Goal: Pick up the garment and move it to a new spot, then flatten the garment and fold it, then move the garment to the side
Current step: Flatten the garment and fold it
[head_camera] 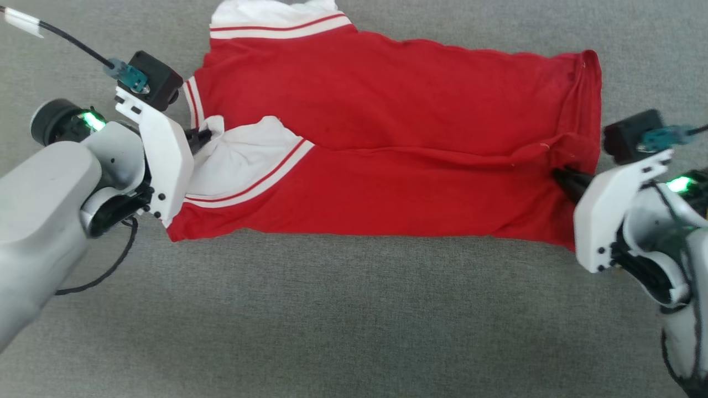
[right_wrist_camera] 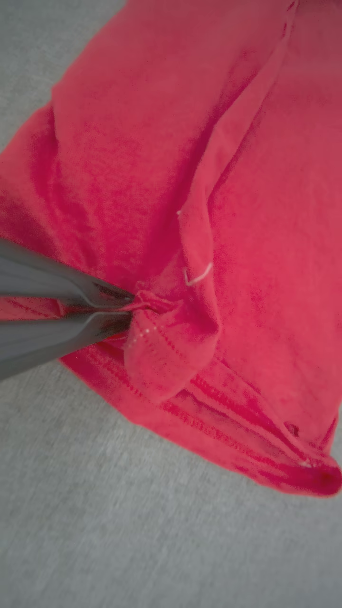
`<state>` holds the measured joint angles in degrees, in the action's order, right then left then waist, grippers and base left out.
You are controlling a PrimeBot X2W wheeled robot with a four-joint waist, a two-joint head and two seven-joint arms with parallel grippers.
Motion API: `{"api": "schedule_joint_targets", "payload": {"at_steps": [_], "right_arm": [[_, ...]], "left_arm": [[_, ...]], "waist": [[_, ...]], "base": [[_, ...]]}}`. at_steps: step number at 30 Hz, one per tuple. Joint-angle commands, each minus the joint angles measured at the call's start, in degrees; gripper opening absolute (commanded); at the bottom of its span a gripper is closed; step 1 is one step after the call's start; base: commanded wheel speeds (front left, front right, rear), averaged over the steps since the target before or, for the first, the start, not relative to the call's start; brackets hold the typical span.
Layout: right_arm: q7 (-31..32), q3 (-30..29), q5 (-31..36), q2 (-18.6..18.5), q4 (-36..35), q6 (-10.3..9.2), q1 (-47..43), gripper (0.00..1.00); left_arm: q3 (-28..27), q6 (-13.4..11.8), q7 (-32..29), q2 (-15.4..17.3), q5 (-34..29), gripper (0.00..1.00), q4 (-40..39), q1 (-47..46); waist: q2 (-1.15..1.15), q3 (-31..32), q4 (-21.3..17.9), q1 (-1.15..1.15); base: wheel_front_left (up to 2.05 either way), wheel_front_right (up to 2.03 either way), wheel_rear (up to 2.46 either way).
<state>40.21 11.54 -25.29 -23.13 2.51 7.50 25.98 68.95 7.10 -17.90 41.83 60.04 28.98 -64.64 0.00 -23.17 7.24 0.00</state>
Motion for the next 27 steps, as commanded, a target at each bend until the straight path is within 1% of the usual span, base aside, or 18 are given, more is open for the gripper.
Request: {"api": "schedule_joint_targets", "payload": {"at_steps": [1,4,5,6,7,8,9,10,11,12,13,16,21,24,27], "right_arm": [[-0.90,1.06,-0.01,0.15,1.03,-0.02,1.04,0.00],[-1.88,3.06,-0.60,0.34,4.35,-0.02,2.47,0.00],[-2.38,4.17,-0.95,0.37,6.18,-0.02,3.43,0.00],[-2.51,4.54,-0.95,0.39,7.15,-0.02,3.82,0.00],[-2.46,4.86,-0.84,0.42,7.93,-0.02,4.29,0.00],[-2.40,5.03,-0.89,0.58,8.58,-0.02,4.64,0.09],[-2.42,5.05,-0.84,0.58,8.98,-0.02,4.98,0.30],[-2.42,5.05,-0.84,0.58,8.98,-0.02,4.98,0.30],[-2.65,5.10,-0.49,0.40,9.05,-0.03,5.34,0.48],[-2.56,5.23,-0.51,0.24,8.97,-0.03,5.50,0.98],[-2.68,4.81,-0.59,0.15,8.83,-0.03,5.57,1.00],[-3.41,3.22,-0.26,0.19,7.01,-0.02,5.02,1.00],[-5.68,-3.26,1.83,2.10,1.84,-0.02,2.29,1.00],[-8.46,-8.80,4.24,4.76,-2.20,-0.02,-0.13,1.00],[-11.24,-14.65,6.82,8.38,-6.20,-0.02,-2.95,1.00]], "left_arm": [[0.36,0.30,-0.10,-0.95,0.79,0.00,1.69,-0.77],[1.16,0.33,-1.03,-3.36,3.54,0.00,5.82,-0.24],[1.71,0.30,-1.88,-4.48,5.13,0.05,8.02,-0.05],[1.75,0.31,-2.19,-4.93,6.40,0.22,9.16,-0.05],[1.81,0.30,-2.44,-5.28,7.07,0.29,10.07,-0.21],[1.96,0.31,-2.55,-5.48,7.66,0.36,10.69,-0.48],[1.80,0.28,-2.77,-5.50,8.71,0.45,11.43,-0.67],[1.80,0.28,-2.77,-5.50,8.71,0.45,11.43,-0.67],[1.70,0.25,-3.11,-5.51,9.52,0.80,11.84,-0.93],[1.82,0.25,-3.34,-5.35,9.88,1.00,11.76,-1.36],[1.71,0.26,-3.21,-4.94,10.11,1.00,11.71,-1.90],[1.39,0.27,-3.66,-3.85,11.60,1.00,11.15,-2.59],[0.61,0.03,-5.62,-1.34,13.85,1.00,9.92,-2.49],[0.72,-0.64,-6.52,0.45,13.66,1.00,7.05,-1.77],[0.86,-2.66,-7.97,2.65,14.50,1.00,3.06,-0.26]], "waist": [[0.00,-0.51,-0.28,0.00],[0.00,-1.00,-0.47,0.00],[0.00,-1.27,-0.60,0.00],[0.00,-1.34,-0.66,0.00],[0.00,-1.38,-0.74,0.00],[0.00,-1.37,-0.83,0.00],[0.00,-1.30,-0.89,0.00],[0.00,-1.30,-0.89,0.00],[0.00,-1.19,-0.91,0.00],[0.00,-1.06,-0.90,0.00],[0.00,-0.90,-0.86,0.00],[0.00,-0.23,-0.65,0.00],[0.00,0.99,-0.34,0.00],[0.00,1.43,0.06,0.00],[0.00,1.73,0.34,0.00]], "base": [[0.00,0.00,0.00],[0.00,0.00,0.00],[0.00,0.00,0.00],[0.00,0.00,0.00],[0.00,0.00,0.00],[0.00,0.00,0.00],[0.00,0.00,0.00],[0.00,0.00,0.00],[0.00,0.00,0.00],[0.00,0.00,0.00],[0.00,0.00,0.00],[0.00,0.00,0.00],[0.00,0.00,0.00],[0.00,0.00,0.00],[0.00,0.00,0.00]]}}
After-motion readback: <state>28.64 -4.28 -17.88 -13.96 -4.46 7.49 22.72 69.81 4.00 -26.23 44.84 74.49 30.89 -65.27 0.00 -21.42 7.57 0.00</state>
